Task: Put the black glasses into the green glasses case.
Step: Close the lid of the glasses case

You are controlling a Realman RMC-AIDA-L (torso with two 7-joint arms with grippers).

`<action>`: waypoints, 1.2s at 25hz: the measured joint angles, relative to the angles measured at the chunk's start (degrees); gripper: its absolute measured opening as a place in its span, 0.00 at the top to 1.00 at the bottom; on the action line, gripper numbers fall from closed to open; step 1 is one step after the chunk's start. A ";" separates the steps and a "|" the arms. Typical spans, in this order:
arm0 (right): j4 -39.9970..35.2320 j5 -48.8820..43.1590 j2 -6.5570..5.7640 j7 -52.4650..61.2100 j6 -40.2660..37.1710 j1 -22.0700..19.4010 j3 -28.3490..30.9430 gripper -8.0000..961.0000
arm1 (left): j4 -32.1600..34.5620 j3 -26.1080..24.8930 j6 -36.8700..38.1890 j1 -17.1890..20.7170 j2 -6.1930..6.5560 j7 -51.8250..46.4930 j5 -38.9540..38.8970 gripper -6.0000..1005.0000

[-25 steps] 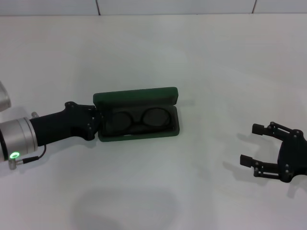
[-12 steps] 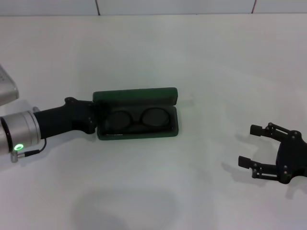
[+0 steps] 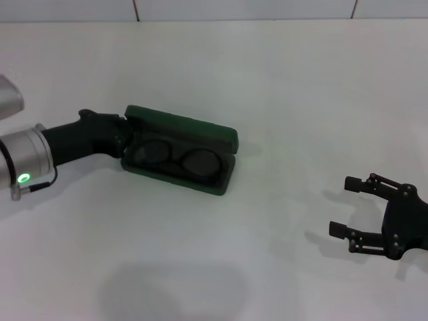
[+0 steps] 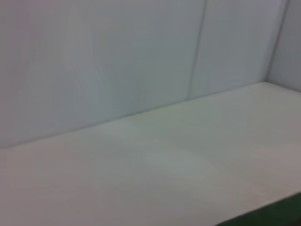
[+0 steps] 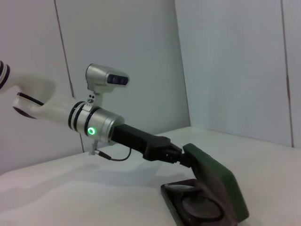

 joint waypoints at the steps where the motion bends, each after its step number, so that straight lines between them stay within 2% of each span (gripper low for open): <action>1: -0.03 0.00 0.02 0.00 -0.05 0.00 0.00 0.09 | 0.14 -0.02 -0.25 -0.16 0.00 0.07 -0.15 0.98; 6: -0.05 0.00 0.02 0.00 -0.10 0.03 0.00 0.09 | 0.27 -0.02 -0.42 -0.49 0.06 -0.07 -0.13 0.98; 10: -0.12 0.00 0.00 0.00 -0.10 0.04 0.02 0.09 | 1.28 0.34 1.73 1.15 0.21 -2.52 0.23 0.97; 14: -0.17 0.01 0.00 0.00 -0.10 0.03 0.19 0.09 | 5.17 0.57 7.81 4.53 0.76 -12.78 0.43 0.97; 18: -0.15 0.01 -0.05 0.02 -0.08 0.03 0.39 0.09 | 10.05 0.58 12.34 5.79 0.82 -21.63 0.37 0.96; 21: -0.02 0.01 -0.05 0.02 0.17 0.18 0.43 0.09 | 14.54 0.79 13.15 5.52 -0.38 -26.63 1.41 0.96; 23: 0.05 0.02 -0.03 0.02 0.24 0.41 0.44 0.09 | 17.78 1.12 13.04 5.20 -1.68 -28.11 1.67 0.96; 25: 0.23 0.01 -0.01 0.01 0.30 0.68 0.38 0.09 | 20.37 3.30 12.21 5.00 -2.55 -28.04 -0.74 0.96; 30: 0.29 0.02 0.07 0.01 0.17 0.80 0.34 0.09 | 22.36 18.17 1.82 4.85 -2.49 -27.74 -11.69 0.95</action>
